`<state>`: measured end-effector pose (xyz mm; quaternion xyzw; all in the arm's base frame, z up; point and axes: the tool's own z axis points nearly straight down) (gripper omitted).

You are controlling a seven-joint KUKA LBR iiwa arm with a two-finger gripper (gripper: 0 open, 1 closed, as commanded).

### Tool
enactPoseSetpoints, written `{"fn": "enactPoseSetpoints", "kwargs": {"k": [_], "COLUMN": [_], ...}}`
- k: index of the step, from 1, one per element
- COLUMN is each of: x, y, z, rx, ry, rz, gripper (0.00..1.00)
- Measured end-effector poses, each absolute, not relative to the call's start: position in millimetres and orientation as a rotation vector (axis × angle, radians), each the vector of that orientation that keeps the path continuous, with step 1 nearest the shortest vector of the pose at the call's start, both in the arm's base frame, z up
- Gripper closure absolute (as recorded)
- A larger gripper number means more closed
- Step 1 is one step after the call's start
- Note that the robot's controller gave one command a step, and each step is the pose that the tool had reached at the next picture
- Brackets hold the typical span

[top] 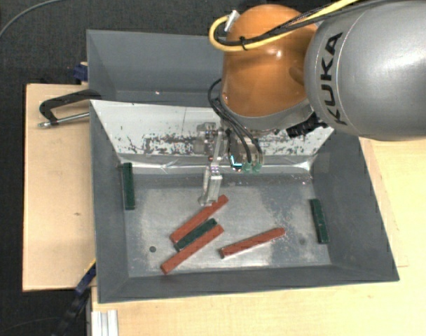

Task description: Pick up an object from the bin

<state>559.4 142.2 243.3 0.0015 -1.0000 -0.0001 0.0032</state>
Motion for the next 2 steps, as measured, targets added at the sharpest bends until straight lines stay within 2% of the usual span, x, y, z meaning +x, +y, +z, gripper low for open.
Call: {"fn": "enactPoseSetpoints", "kwargs": {"k": [1,2], "x": [537.4,516.2], "y": [93,101], "z": [120,69], "rx": [0.511,0.680], "ry": [-3.095,-3.063], "rz": [0.000,-0.003], "gripper": [0.00,0.00]}}
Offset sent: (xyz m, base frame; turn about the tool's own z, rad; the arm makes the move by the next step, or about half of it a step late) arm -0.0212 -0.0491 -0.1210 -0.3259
